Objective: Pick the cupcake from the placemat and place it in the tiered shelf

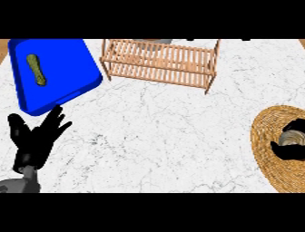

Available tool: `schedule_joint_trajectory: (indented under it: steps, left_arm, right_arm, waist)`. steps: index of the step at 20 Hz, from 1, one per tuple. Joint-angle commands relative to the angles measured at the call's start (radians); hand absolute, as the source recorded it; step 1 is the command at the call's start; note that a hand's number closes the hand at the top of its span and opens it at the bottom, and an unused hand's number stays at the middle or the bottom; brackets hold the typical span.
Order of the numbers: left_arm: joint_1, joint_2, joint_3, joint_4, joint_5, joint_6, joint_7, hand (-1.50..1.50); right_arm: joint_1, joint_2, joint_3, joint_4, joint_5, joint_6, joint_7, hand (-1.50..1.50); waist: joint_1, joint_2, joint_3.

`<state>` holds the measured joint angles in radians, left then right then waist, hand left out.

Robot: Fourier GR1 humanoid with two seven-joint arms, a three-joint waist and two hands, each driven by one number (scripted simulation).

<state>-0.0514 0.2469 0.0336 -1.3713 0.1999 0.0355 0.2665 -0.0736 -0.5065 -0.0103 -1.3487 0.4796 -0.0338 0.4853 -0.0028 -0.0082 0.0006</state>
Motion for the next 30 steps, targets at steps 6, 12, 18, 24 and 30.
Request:
schedule_joint_trajectory:
  steps: [6,12,18,24,30]
  left_arm:
    - [-0.030,-0.032,-0.079,0.012,-0.029,-0.029,0.028,0.00]
    - [-0.054,-0.048,-0.073,0.046,-0.036,0.000,0.041,0.00]
    - [-0.027,-0.016,-0.042,0.065,-0.031,-0.020,0.008,0.00]
    - [-0.034,-0.042,-0.047,0.022,-0.036,0.022,0.053,0.00]
    - [0.010,-0.030,-0.036,0.016,-0.045,0.012,0.011,0.00]
  right_arm:
    - [-0.279,0.400,0.441,-0.162,0.189,-0.006,0.181,1.50]
    - [-0.608,0.502,0.618,-0.200,0.330,-0.124,0.520,1.50]
    - [-0.940,0.505,0.634,-0.207,0.374,-0.092,0.871,1.50]
    - [-1.188,0.506,0.531,-0.138,0.339,-0.021,0.976,1.50]
    - [-1.365,0.506,0.345,0.032,0.327,0.012,0.925,1.50]
  waist:
    - [0.142,0.020,-0.008]
    - [0.088,0.002,-0.007]
    - [0.064,-0.004,-0.007]
    - [0.041,-0.005,-0.004]
    - [0.032,0.003,-0.003]
